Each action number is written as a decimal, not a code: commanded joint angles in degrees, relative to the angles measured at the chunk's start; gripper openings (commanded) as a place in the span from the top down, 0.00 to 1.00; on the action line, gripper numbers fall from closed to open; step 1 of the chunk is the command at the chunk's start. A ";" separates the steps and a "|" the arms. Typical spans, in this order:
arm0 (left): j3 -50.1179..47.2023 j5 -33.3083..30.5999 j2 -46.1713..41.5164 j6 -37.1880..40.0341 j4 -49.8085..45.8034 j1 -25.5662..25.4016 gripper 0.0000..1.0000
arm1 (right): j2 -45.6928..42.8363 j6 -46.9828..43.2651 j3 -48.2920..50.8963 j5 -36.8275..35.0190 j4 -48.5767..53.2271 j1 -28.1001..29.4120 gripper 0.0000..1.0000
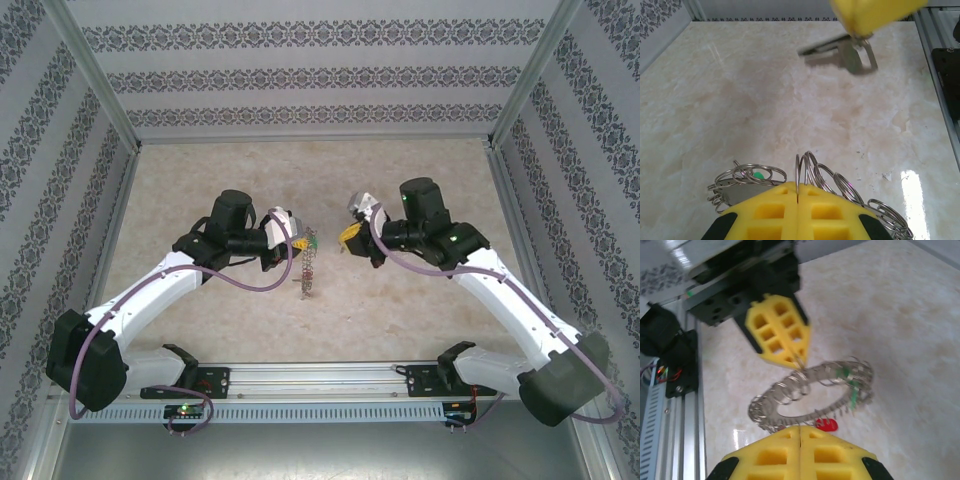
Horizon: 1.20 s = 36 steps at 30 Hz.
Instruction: Put the keys on the keyring
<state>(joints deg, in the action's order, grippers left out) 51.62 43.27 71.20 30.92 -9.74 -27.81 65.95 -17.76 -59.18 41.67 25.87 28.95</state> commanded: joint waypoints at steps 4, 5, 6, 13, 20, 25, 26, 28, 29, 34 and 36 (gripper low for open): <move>1.48 3.29 -1.19 -0.99 3.13 -1.19 1.00 | 2.78 -4.72 -2.44 0.08 -4.78 4.43 1.00; 1.55 3.48 -1.18 -1.10 2.99 -1.31 1.00 | 3.26 -4.62 -2.63 0.10 -5.39 4.89 1.00; 1.68 3.81 -1.17 -1.21 2.89 -1.30 1.00 | 3.90 -4.61 -2.99 0.44 -5.86 5.51 1.00; 1.64 5.36 -0.75 -1.93 3.84 -1.41 1.00 | 7.70 -4.16 -5.32 -2.31 -7.50 7.63 1.00; 1.90 5.85 -0.41 -2.17 4.01 -1.46 1.00 | 10.89 -5.37 -7.56 -1.38 -6.31 7.71 1.00; 2.08 4.92 -0.19 -3.48 4.54 -1.47 1.00 | 10.88 -7.08 -7.79 2.22 -4.93 7.24 1.00; 2.01 4.74 -0.18 -3.87 4.79 -1.46 1.00 | 10.62 -6.12 -7.26 3.67 -5.97 6.72 1.00; 1.92 4.82 -0.19 -4.09 5.18 -1.46 1.00 | 10.69 -5.57 -7.04 4.36 -6.05 6.17 1.00; 1.99 4.97 -0.32 -4.04 5.29 -1.54 1.00 | 10.88 -5.54 -7.26 3.63 -5.43 6.12 1.00; 2.16 4.60 -0.45 -4.33 4.83 -1.46 1.00 | 12.11 -5.65 -8.22 4.93 -3.83 5.79 1.00; 2.27 4.79 -0.60 -3.99 4.60 -1.47 1.00 | 12.31 -5.63 -8.12 2.05 -4.54 6.20 1.00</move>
<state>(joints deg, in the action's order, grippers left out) 51.68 46.63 71.20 27.55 -8.08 -28.51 77.62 -22.74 -65.71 43.55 21.19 35.38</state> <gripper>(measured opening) 0.065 0.051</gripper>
